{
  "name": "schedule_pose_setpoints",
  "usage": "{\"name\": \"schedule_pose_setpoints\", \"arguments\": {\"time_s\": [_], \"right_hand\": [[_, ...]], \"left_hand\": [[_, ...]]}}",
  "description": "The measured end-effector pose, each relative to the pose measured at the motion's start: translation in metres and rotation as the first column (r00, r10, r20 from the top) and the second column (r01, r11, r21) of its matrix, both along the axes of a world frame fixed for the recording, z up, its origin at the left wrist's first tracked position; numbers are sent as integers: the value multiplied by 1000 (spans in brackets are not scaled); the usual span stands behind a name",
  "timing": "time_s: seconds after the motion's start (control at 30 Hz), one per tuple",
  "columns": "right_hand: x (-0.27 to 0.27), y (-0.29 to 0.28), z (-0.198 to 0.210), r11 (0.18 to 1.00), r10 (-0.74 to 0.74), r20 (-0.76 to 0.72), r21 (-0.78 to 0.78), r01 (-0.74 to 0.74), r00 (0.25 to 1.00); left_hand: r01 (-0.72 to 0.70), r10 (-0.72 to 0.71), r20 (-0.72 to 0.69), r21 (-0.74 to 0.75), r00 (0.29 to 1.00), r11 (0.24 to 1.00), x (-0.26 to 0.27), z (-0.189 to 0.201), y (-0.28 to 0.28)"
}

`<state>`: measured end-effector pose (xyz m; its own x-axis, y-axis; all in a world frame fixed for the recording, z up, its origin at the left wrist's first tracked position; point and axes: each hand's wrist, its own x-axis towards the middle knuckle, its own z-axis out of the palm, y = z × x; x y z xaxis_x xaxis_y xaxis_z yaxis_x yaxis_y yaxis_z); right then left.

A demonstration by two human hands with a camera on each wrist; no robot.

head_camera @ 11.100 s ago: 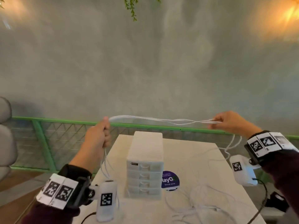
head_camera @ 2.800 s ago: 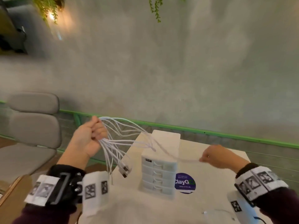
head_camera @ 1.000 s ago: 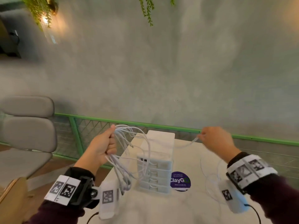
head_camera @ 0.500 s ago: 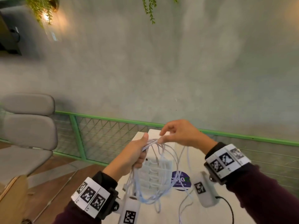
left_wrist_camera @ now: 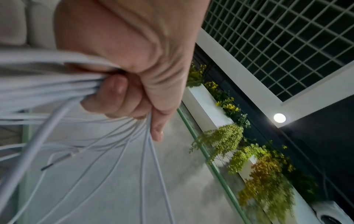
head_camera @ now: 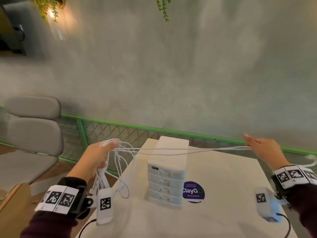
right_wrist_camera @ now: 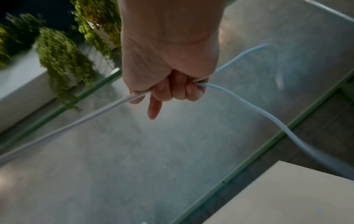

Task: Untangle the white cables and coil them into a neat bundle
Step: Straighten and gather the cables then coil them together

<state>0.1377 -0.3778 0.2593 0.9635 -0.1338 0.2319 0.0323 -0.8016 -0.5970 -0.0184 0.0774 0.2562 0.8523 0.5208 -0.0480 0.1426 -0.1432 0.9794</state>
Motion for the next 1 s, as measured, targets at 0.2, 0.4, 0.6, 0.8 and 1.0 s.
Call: {"name": "schedule_pose_setpoints", "arguments": {"time_s": [0.2,0.4,0.6,0.8,1.0], "right_hand": [[6,3,-35,992,33,-245,-108,-61,969],[-53,132,-16,832,549,-157,3,-555,821],[-91,204,15,661,665,105,377,-648,740],[-95,199,17,490,778,-129,738,-465,615],[-87,184,-2,641,759,-153,341,-687,632]], "left_hand": [[52,-47,28,-243,999,969,6,4,-3],[272,-257,92,-369,962,889,15,25,-65],[298,-299,12,-129,954,946,17,28,-100],[257,-253,-47,112,966,960,17,15,-97],[236,-228,-78,112,971,965,18,24,-89]]}}
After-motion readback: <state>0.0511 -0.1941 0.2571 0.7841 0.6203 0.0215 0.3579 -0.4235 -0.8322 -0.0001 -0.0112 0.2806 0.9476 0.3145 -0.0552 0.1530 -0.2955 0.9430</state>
